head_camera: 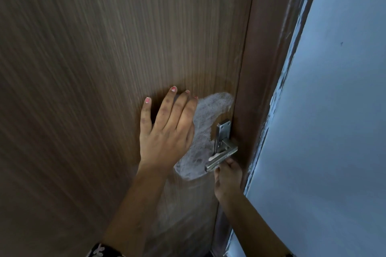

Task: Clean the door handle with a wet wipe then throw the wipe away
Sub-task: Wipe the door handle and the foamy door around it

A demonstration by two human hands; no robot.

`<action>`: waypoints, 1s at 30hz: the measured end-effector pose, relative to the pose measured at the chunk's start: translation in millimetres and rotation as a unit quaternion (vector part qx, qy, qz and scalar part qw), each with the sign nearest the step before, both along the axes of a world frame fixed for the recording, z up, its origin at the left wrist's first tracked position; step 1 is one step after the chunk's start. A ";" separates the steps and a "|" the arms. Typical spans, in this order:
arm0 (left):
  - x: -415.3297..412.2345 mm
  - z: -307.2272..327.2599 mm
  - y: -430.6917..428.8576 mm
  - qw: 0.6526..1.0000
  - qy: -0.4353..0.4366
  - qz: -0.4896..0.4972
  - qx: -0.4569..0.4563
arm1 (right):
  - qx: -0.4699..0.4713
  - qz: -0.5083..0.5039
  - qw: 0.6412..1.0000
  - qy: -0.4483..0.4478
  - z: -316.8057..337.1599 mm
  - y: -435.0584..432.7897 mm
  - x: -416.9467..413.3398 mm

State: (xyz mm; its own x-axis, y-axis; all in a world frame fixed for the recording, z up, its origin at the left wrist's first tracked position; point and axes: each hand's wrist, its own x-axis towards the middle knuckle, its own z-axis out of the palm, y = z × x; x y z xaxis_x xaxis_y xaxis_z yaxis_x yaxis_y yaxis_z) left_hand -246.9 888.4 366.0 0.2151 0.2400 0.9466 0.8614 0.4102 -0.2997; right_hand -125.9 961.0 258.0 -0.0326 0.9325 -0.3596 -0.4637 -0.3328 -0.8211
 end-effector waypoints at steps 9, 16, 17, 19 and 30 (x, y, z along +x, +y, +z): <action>-0.3 -0.2 0.3 1.000 -0.005 -0.003 -0.007 | 0.075 -0.086 0.993 0.034 0.3 1.2 -3.3; 0.7 -0.7 -0.1 1.000 -0.001 0.001 -0.012 | 0.140 -0.066 0.985 -0.081 -8.0 9.0 3.9; 0.8 -0.8 -0.2 1.000 -0.001 0.001 -0.013 | 0.143 -0.055 0.982 -0.107 -9.5 8.5 5.3; 0.9 -0.5 -0.4 1.000 -0.004 0.000 -0.011 | 0.139 -0.039 0.978 -0.149 -13.2 5.7 9.9; -1.5 -0.8 1.4 1.000 -0.006 -0.003 -0.013 | 0.376 -0.133 0.856 -0.328 27.4 -4.7 50.9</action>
